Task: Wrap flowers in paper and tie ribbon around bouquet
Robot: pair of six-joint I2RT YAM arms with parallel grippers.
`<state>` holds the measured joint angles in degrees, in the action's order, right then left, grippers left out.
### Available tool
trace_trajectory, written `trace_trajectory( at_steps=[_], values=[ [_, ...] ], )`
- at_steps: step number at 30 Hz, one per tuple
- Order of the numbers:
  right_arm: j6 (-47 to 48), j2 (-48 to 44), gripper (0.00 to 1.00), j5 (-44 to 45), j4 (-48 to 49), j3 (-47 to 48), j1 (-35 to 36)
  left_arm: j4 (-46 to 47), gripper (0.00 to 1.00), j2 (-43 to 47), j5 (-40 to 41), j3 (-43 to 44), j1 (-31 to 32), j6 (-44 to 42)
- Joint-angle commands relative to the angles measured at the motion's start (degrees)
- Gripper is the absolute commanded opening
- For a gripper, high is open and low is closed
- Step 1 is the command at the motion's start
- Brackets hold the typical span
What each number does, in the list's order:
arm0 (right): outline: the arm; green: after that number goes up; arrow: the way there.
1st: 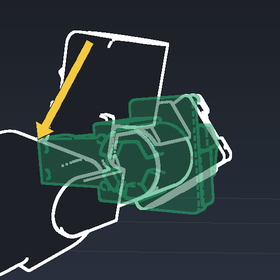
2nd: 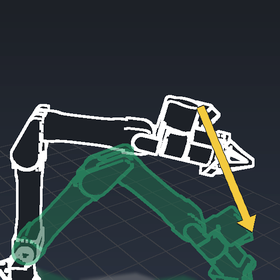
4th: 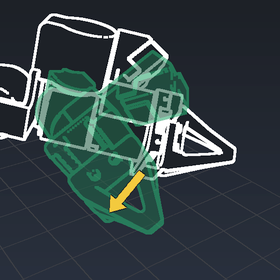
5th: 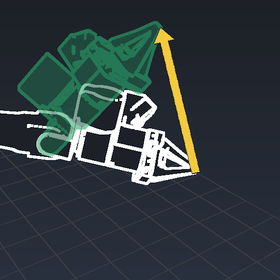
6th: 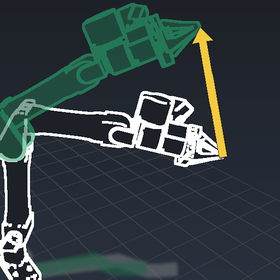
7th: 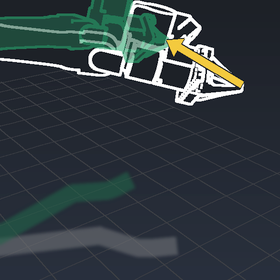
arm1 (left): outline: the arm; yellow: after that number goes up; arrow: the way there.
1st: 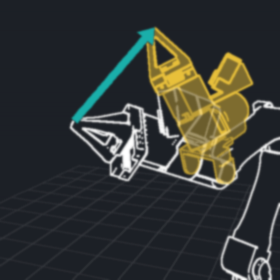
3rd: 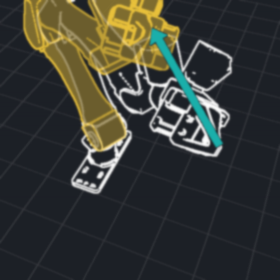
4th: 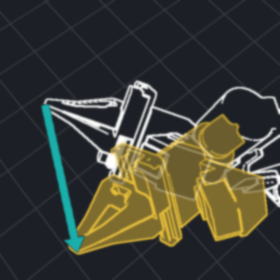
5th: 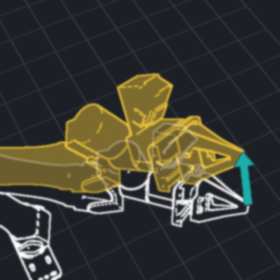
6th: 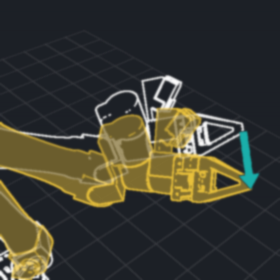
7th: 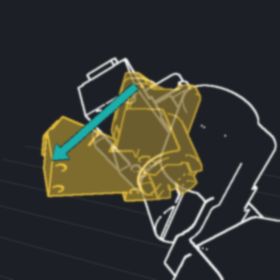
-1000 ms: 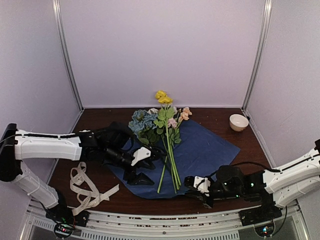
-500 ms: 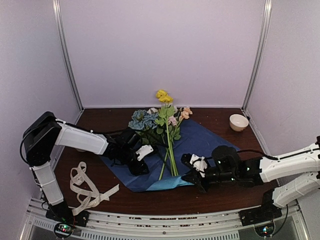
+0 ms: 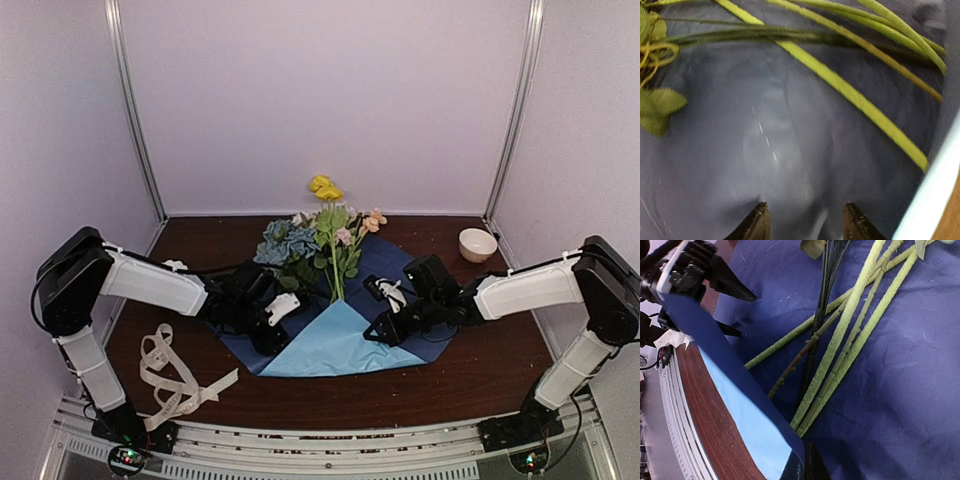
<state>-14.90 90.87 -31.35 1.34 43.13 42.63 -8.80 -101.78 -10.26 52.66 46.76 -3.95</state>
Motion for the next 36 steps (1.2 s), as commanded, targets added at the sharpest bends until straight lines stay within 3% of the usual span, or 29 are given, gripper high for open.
trace_trajectory(
  at_steps=[1,4,7,17,18,19,21,24,29,36],
  values=[
    [-2.0,1.6,0.00,-2.1,-2.0,2.2,-0.4,1.2,0.57,9.9,-3.6,-4.5,0.2,-1.9],
    [-1.1,2.5,0.00,-1.4,-4.0,3.3,-0.5,-2.4,0.62,14.5,-4.0,-4.2,1.1,-1.1],
    [-1.1,2.8,0.00,-1.0,-4.1,3.5,-0.6,-5.1,0.69,15.5,-9.3,-4.4,1.5,0.8],
    [-1.4,4.5,0.00,0.7,-5.2,5.0,-0.7,-4.8,0.74,5.3,-11.7,-1.8,3.2,4.6],
    [-1.2,4.5,0.00,0.9,-5.4,5.0,-0.7,-4.6,0.71,4.6,-12.5,-1.4,3.2,4.6],
    [-1.0,4.5,0.00,1.3,-5.7,5.0,-0.7,-4.4,0.61,3.6,-13.9,-0.9,3.2,4.6],
    [-0.3,4.3,0.02,2.2,-6.7,5.0,-0.7,-4.0,0.33,2.2,-18.6,-0.1,3.2,4.7],
    [0.4,3.0,0.11,2.6,-8.2,4.9,-0.7,-3.2,0.00,1.5,-21.4,-0.3,3.2,5.8],
    [1.6,-1.8,0.27,4.6,-13.5,3.6,-0.7,-4.8,0.00,1.2,-19.4,-1.0,3.1,6.8],
    [-0.6,-15.8,0.30,17.9,-21.4,0.4,1.7,-9.5,0.00,-2.7,-16.0,0.6,2.9,10.8]
  ],
)
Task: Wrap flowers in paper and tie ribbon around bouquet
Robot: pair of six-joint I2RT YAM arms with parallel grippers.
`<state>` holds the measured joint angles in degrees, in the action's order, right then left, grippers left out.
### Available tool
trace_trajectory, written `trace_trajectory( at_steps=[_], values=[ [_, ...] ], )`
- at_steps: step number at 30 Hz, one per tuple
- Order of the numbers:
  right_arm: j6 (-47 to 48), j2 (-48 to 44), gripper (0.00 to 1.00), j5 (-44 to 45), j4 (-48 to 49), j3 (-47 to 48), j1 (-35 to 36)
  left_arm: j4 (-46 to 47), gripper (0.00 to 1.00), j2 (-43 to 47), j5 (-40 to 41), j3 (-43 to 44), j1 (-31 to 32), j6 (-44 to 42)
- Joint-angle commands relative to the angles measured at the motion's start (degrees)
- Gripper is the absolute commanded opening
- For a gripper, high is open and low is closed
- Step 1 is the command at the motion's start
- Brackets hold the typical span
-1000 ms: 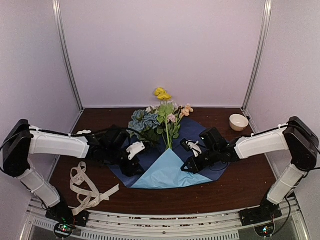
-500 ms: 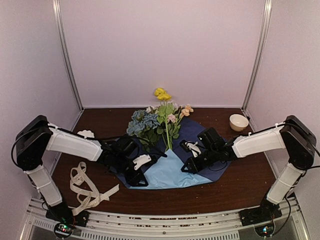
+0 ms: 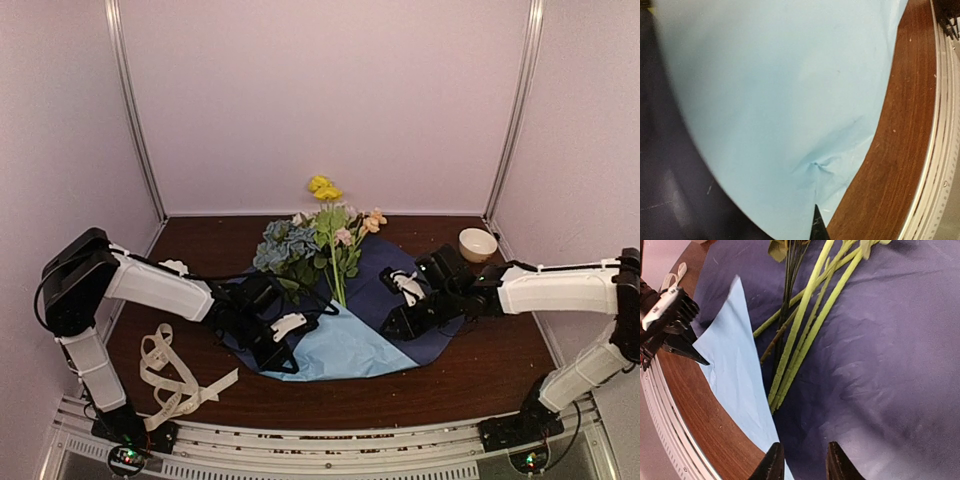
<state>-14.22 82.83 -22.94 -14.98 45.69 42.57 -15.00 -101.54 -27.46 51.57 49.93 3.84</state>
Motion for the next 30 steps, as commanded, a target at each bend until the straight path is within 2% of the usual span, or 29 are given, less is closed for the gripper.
trace_trajectory(
  at_steps=[1,7,17,21,26,30],
  values=[
    [-1.8,-9.3,0.30,10.2,-4.3,-3.0,3.0,-3.7,0.00,-3.2,1.2,1.9,-0.3,3.4],
    [-6.3,-8.6,0.23,8.2,3.9,-7.9,10.4,-6.5,0.00,-3.7,2.2,3.4,-0.4,4.7],
    [-10.8,-0.5,0.18,13.6,3.5,-12.6,7.9,-8.1,0.00,-3.9,3.3,3.4,-0.6,8.2],
    [-10.5,0.3,0.18,13.0,0.9,-11.4,7.7,-8.3,0.00,-3.8,2.9,3.4,-0.6,8.7],
    [-8.1,-5.5,0.17,12.3,-3.2,-5.5,8.0,-8.1,0.00,-4.3,2.1,3.3,-0.6,9.0],
    [-6.7,-7.3,0.15,2.2,2.8,-1.9,10.1,-8.0,0.00,-4.2,2.0,3.2,-0.6,9.0]
  ],
)
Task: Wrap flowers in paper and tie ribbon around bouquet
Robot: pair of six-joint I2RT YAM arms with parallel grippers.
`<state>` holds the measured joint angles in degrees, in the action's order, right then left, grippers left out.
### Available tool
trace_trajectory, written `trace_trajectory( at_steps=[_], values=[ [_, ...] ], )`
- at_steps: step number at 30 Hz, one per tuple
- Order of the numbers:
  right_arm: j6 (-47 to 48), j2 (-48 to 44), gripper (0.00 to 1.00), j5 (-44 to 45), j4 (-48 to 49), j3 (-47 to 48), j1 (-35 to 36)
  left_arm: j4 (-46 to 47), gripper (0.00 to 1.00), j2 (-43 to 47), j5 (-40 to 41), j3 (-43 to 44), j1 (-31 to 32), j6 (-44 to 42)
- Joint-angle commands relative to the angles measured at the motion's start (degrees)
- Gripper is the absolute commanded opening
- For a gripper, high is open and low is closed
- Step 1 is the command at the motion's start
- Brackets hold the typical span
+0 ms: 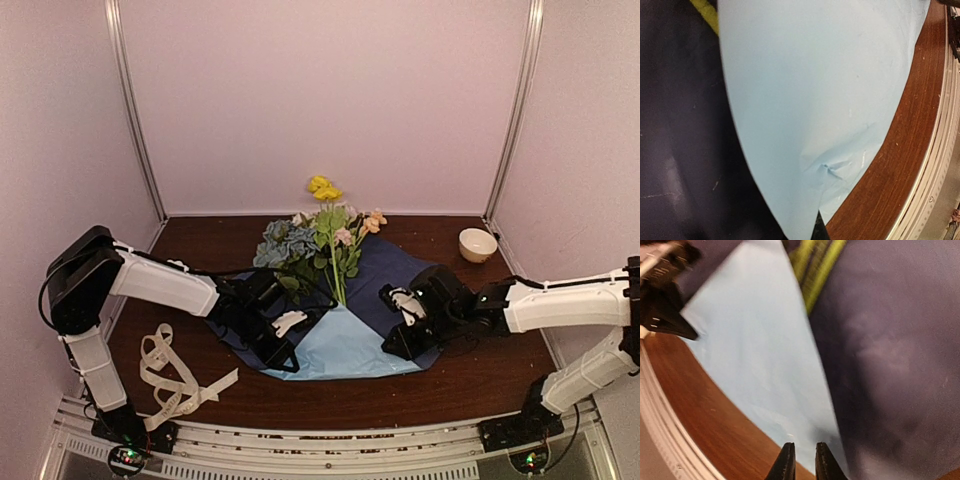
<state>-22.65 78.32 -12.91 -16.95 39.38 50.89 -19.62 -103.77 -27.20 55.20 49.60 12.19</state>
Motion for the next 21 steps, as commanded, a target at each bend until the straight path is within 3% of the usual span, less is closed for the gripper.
trace_trajectory(
  at_steps=[1,3,6,10,13,17,21],
  values=[
    [0.9,-1.9,0.15,-11.2,8.3,4.6,2.0,-3.3,0.00,-2.0,1.7,-0.5,-0.3,0.7],
    [-2.1,1.7,0.15,-16.7,14.7,5.3,2.1,-3.1,0.00,-2.0,1.8,-0.6,-0.3,0.8],
    [-2.9,8.9,0.13,-19.5,15.5,8.7,2.1,-2.9,0.00,-1.9,1.7,-0.8,-0.3,1.2],
    [-3.5,14.7,0.10,-19.2,17.4,9.1,2.1,-2.5,0.00,-1.4,1.8,-1.4,-0.4,1.8],
    [-2.6,18.2,0.09,-17.9,15.3,9.0,2.1,-3.4,0.07,-1.1,2.4,-1.4,-0.4,2.4],
    [-2.0,19.1,0.09,-14.6,13.5,7.0,2.1,-6.1,0.16,0.0,4.6,-2.5,-0.4,3.5],
    [-1.9,18.7,0.09,-13.8,13.4,5.3,2.1,-9.5,0.18,1.0,6.5,-3.7,-0.4,3.6]
  ],
)
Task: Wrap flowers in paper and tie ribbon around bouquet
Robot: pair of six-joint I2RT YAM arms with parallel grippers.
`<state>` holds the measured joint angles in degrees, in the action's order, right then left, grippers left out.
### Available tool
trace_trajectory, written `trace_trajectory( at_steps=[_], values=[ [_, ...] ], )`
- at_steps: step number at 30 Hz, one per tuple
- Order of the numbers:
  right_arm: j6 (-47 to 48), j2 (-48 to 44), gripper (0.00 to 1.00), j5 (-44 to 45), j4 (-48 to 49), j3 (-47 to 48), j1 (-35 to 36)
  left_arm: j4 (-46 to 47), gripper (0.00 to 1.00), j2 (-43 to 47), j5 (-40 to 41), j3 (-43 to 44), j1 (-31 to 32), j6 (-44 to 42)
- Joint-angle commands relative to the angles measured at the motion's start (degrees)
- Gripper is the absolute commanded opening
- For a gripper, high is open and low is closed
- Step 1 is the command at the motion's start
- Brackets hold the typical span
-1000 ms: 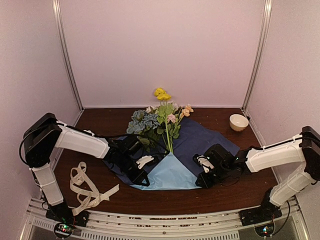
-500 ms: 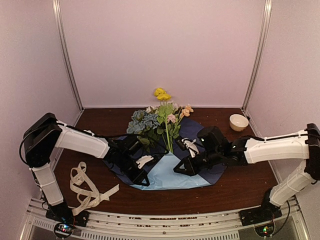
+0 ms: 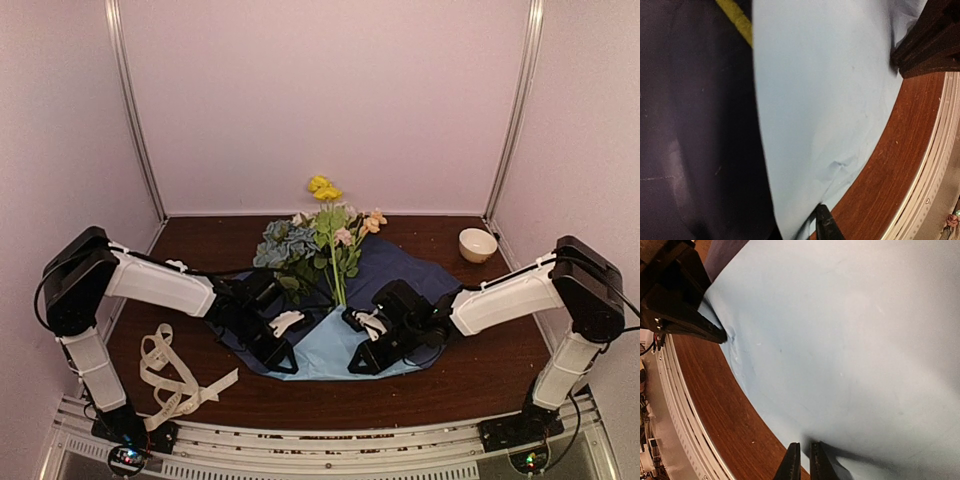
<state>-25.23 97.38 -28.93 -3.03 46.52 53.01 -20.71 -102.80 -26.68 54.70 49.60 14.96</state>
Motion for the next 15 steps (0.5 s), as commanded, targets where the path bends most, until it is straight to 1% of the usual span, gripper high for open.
trace_trajectory(
  at_steps=[1,4,5,8,9,15],
  values=[
    [0.8,-0.4,0.09,2.4,-0.5,-2.2,-0.1,-8.7,0.18,0.3,5.9,-3.7,-0.4,1.1],
    [1.1,-0.8,0.09,3.2,-1.4,-2.5,-0.1,-9.7,0.17,1.0,5.9,-4.7,-0.4,1.4],
    [1.1,-1.1,0.09,3.4,-1.5,-2.8,-0.1,-9.8,0.15,1.1,5.7,-5.1,-0.4,1.4],
    [1.2,-1.6,0.09,4.4,-2.1,-3.3,-0.1,-9.8,0.02,1.1,4.3,-5.7,-0.7,0.9],
    [1.3,-1.7,0.09,4.9,-2.7,-3.4,-0.2,-10.0,0.00,1.1,3.8,-5.8,-0.8,0.6],
    [-0.1,-4.7,0.09,6.6,-3.4,-7.4,-1.8,-12.9,0.00,0.5,1.8,-6.5,-1.4,-2.0]
  ],
)
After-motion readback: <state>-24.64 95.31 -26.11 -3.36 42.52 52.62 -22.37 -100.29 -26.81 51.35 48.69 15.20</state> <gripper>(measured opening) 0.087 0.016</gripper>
